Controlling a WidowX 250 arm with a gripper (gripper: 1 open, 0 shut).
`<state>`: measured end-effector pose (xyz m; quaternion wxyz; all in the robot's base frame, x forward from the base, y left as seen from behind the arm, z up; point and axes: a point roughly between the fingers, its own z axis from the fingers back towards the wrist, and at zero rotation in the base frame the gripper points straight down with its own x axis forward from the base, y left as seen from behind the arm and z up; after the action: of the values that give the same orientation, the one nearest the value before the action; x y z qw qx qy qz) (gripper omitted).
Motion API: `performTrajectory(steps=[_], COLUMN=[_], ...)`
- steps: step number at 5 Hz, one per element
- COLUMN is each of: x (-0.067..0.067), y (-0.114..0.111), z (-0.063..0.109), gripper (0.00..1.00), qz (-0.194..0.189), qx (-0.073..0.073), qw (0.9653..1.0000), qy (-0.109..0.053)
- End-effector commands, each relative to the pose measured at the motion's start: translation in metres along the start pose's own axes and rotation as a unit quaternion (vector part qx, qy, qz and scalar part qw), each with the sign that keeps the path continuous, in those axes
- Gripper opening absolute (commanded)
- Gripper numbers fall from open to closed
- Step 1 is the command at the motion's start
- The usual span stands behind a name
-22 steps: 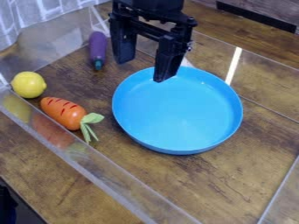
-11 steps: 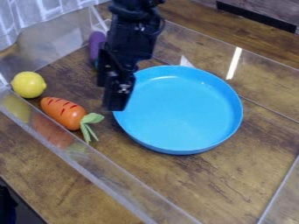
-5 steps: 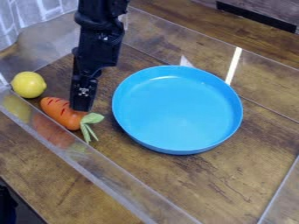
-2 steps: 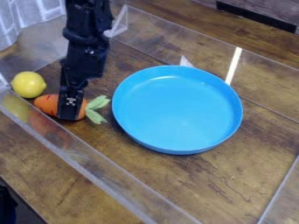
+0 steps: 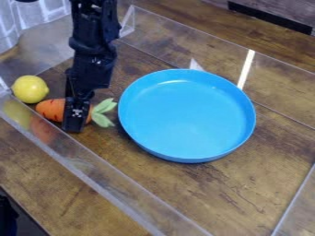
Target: Move the carrot to the right side
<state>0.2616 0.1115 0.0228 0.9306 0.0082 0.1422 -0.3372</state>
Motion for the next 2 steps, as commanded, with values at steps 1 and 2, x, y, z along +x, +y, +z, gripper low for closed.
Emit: performTrajectory(steps=[1,2], x=[-0.0012,0.0002], y=[0.0112,0.0122], z=[0.0047,0.0019], gripper=[1.0,1.0], qz=[0.014,0.015], qx=[0.011,0.008], qw=[0.9998,0.9998], qy=[-0.01,-0.01])
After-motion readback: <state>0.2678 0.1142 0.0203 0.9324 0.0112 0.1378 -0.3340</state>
